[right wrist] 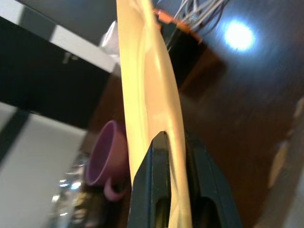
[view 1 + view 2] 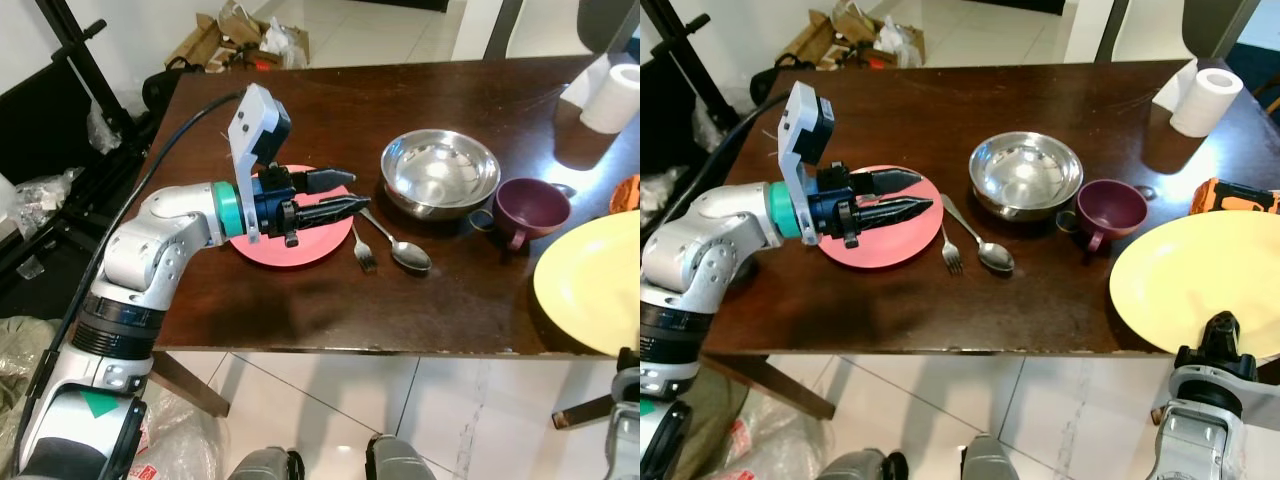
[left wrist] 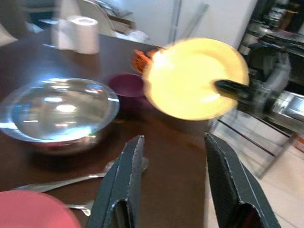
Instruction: Setting the table
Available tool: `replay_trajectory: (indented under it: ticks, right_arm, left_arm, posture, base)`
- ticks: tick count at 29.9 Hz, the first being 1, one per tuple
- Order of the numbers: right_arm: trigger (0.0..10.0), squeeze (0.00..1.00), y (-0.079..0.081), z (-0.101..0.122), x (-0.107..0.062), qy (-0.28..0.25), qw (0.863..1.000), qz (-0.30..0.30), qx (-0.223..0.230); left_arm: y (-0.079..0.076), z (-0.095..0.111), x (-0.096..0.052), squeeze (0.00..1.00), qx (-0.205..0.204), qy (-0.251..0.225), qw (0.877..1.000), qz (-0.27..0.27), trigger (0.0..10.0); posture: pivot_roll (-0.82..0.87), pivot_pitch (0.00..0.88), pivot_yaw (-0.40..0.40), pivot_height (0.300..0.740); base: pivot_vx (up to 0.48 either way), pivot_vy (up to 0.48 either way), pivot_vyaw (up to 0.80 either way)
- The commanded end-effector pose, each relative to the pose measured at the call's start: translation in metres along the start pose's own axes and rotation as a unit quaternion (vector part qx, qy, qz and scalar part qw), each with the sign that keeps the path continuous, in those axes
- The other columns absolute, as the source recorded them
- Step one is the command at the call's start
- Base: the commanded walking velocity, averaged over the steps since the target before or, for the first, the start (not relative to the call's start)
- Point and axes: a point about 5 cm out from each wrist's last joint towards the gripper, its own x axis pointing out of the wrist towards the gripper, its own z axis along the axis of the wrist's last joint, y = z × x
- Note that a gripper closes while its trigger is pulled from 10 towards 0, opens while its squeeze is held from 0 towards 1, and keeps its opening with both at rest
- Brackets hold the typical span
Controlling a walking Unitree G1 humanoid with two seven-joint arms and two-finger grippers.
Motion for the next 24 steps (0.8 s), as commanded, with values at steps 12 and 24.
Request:
replay_trajectory:
  ticks: [12,24]
  right_arm:
    - [10.0,0.0,0.01,-0.079,0.007,0.164,0.976,0.075,0.119]
    - [10.0,0.0,0.05,-0.078,-0.026,0.212,0.948,0.231,0.06]
  left_arm:
    - [-0.01,0.003,0.006,0.0,0.0,0.017,0.998,-0.06,10.0]
    - [-0.012,-0.001,0.004,0.0,-0.009,0.021,0.998,-0.054,10.0]
  posture:
    - [0.0,0.0,0.085,0.74]
    - [-0.01,0.0,0.09,0.74]
  base:
    - [0.0,0.0,0.0]
    - [0.0,0.0,0.0]
